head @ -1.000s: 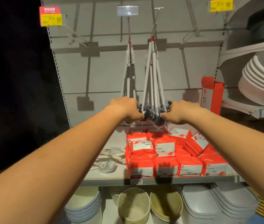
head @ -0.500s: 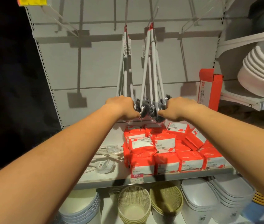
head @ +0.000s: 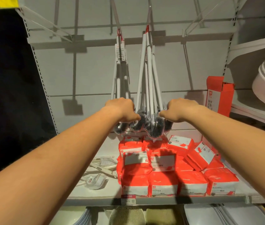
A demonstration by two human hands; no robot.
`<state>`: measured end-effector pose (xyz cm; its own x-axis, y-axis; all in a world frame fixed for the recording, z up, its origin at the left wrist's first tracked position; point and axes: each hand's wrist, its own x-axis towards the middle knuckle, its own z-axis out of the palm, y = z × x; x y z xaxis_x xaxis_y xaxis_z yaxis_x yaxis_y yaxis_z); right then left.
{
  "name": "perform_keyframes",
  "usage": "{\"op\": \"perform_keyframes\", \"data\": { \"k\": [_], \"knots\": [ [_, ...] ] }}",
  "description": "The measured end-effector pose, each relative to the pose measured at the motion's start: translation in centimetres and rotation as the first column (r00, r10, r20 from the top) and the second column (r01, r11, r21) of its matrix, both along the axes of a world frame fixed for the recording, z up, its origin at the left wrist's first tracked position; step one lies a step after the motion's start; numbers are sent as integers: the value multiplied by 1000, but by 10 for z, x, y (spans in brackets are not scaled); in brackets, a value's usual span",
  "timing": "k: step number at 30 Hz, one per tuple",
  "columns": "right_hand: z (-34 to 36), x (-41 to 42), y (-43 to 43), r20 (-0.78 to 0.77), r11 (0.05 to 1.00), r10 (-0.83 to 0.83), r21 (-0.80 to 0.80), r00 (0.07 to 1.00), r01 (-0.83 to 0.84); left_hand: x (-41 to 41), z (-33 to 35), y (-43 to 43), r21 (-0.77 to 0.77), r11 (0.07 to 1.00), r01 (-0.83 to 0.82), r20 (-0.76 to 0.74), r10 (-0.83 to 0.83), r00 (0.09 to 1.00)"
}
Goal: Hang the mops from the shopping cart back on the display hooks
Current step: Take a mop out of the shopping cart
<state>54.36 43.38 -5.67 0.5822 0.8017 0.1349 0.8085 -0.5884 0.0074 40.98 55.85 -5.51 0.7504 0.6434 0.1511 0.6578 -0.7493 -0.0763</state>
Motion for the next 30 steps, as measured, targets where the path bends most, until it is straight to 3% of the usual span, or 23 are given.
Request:
{"op": "perform_keyframes", "data": {
  "k": [14,30],
  "knots": [
    [-15,72,24,13,991,130,-33,991,-130,59,-18,5,-11,994,-106,1,106,994],
    [-26,87,52,-54,987,145,-59,988,-148,55,-17,25,-12,985,-170,-15,170,985]
  ]
}}
